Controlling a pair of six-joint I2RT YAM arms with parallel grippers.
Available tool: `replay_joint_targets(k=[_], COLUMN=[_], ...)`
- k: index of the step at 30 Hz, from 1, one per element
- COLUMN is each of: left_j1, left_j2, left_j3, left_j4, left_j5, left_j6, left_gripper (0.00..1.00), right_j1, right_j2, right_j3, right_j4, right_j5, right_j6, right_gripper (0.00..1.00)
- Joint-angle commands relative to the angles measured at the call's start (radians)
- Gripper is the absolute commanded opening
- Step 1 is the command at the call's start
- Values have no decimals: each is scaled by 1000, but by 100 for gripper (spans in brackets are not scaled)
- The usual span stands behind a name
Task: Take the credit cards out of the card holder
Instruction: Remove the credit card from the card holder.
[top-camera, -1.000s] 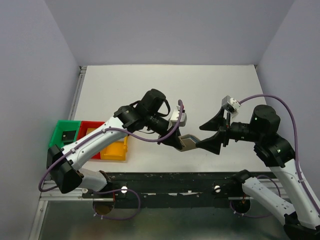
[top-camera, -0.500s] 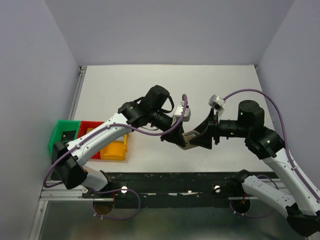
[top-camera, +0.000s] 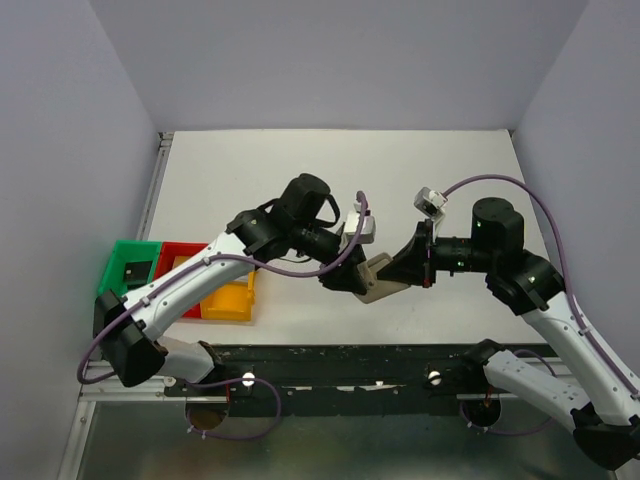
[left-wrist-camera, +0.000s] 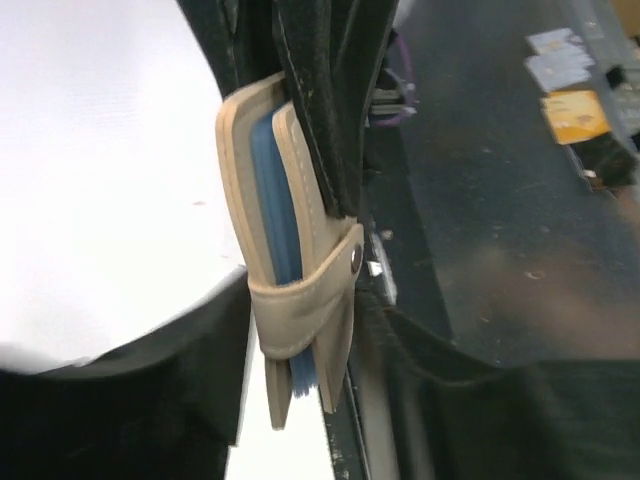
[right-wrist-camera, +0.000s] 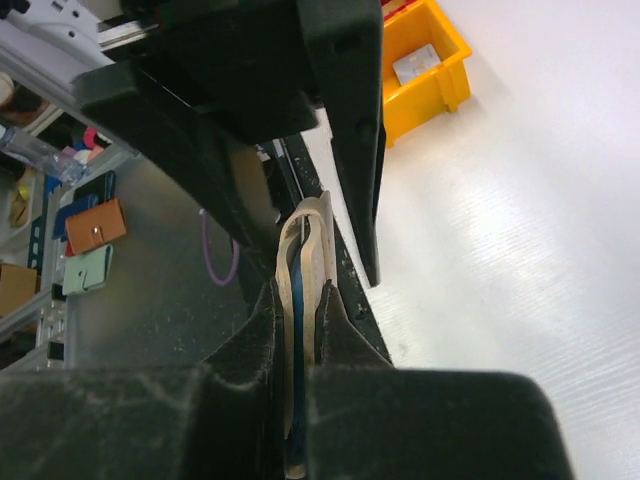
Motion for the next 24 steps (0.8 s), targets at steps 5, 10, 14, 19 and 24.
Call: replay_joint_targets(k=[5, 10, 14, 19, 24], left_j1=[128, 192, 199, 197, 202], left_j2=[-372, -549, -586, -596, -547], left_j3=[-342, -586, -694, -849, -892], left_j4=[579, 886, 1040, 1375, 1568], left_j5=[-489, -678, -643, -604, -563], left_j6=[-223, -435, -600, -800, -909], left_gripper=[99, 99, 99, 99, 99], right_j1=[-5, -52, -56, -54, -54], right_j2=[-1, -2, 4, 102, 225], right_j3=[31, -36, -194, -343, -407], right_j4=[71, 342, 810, 1402, 1752], right_j5=[165, 219, 253, 325, 389], right_j6=[105, 320, 574, 812, 952], right_gripper=[0, 0, 0, 0, 0])
